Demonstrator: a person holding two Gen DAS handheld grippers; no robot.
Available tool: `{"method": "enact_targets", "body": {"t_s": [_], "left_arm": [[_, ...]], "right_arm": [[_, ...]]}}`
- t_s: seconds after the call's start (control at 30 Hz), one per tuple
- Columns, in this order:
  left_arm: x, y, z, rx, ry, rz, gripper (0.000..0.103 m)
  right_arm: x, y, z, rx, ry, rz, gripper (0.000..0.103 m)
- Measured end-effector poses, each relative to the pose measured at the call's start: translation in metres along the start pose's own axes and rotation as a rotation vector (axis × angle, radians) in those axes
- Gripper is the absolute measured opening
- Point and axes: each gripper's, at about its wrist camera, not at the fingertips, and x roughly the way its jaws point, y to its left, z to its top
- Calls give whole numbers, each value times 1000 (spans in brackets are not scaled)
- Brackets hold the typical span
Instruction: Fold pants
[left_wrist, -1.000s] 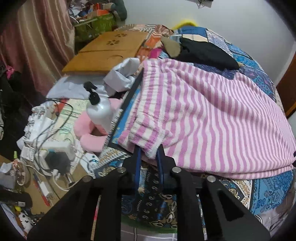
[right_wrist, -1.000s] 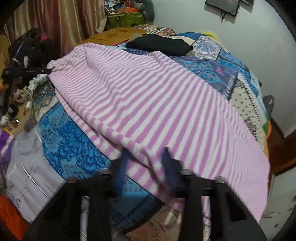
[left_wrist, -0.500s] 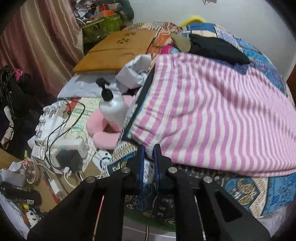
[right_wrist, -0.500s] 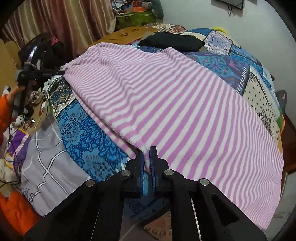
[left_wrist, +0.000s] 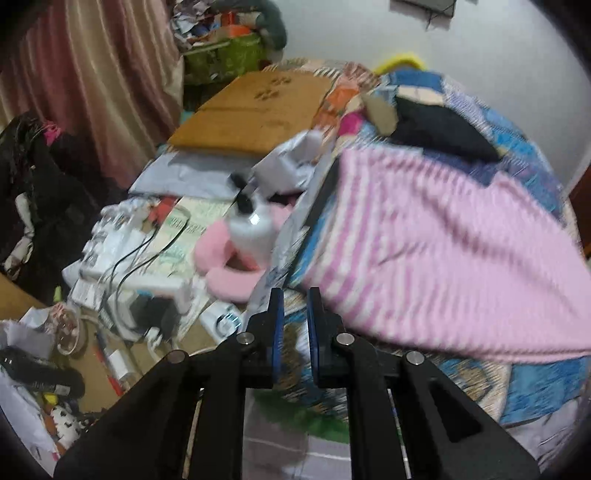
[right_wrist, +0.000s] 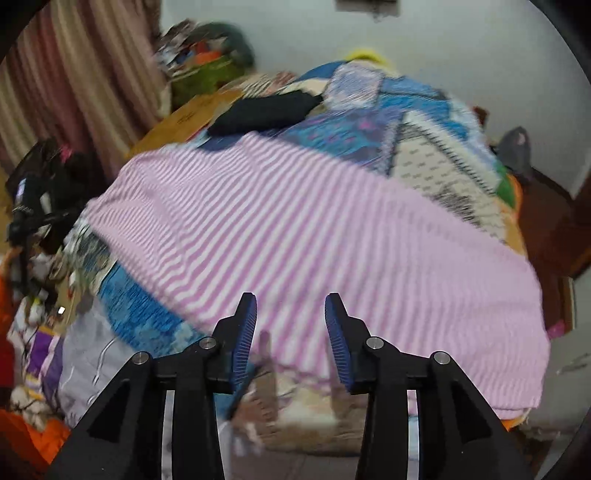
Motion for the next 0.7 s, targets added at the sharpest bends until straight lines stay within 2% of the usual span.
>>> {"method": "enact_targets", "body": {"t_s": [0.1, 0.17, 0.27, 0.37, 0.47, 0.6, 0.7], "left_arm": [[-5, -27, 16, 28, -13, -78, 12], [-3, -53, 24, 58, -17, -140, 17], [4, -91, 29, 98, -10, -233, 26], [21, -131, 26, 147, 26, -309, 27], [42, -164, 22, 189, 60, -341, 27], [56, -191, 35, 169, 44, -396, 27], [72, -207, 40, 202, 78, -382, 27]], "right_arm": [[7, -12, 13, 48, 0, -5, 35], [13, -11, 23, 45, -3, 6, 35], [25, 3, 44, -6, -12, 32, 35], [42, 24, 63, -62, -16, 86, 35], [62, 54, 76, -131, -11, 141, 35], [89, 83, 80, -181, 20, 165, 35], [98, 86, 74, -180, 46, 164, 35]]}}
